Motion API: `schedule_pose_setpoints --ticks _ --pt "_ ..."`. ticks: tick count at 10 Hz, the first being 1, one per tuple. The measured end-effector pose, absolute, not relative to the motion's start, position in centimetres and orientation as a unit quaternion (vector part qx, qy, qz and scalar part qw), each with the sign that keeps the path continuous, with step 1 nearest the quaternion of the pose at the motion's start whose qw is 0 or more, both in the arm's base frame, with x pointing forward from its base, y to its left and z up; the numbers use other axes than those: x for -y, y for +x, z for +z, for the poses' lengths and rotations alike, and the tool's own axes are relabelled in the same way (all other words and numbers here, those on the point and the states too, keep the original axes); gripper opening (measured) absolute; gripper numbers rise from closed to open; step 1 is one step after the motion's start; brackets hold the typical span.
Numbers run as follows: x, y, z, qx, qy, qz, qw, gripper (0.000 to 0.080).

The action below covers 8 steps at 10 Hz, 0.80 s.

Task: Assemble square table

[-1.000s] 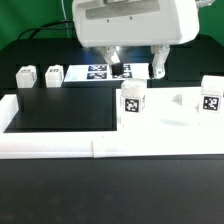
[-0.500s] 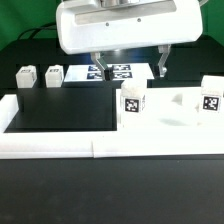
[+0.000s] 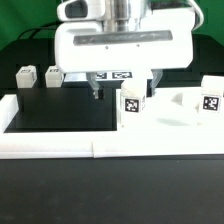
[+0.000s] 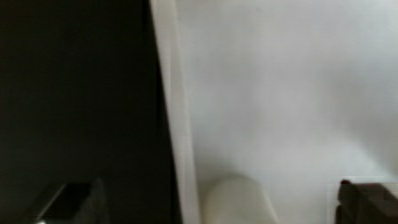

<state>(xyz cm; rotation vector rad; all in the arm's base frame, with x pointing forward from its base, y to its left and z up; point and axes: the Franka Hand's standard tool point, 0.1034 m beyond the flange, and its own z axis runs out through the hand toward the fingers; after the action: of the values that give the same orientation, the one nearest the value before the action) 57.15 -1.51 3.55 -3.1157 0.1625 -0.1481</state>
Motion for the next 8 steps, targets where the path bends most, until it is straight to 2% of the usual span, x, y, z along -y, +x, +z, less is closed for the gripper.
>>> schedule_pose_setpoints --ticks 2,6,7,8 --pt "1.1 56.6 1.3 -0.067 -0.997 -0.041 0.006 0.0648" --pt "1.0 56.7 0.9 -0.068 -0.997 -0.038 0.009 0.0648" --pt "1.0 56.7 0.9 -0.068 -0.997 -0.038 0.009 0.0556" --pt "1.0 56.7 0.9 -0.068 -0.997 -0.038 0.009 0.0373"
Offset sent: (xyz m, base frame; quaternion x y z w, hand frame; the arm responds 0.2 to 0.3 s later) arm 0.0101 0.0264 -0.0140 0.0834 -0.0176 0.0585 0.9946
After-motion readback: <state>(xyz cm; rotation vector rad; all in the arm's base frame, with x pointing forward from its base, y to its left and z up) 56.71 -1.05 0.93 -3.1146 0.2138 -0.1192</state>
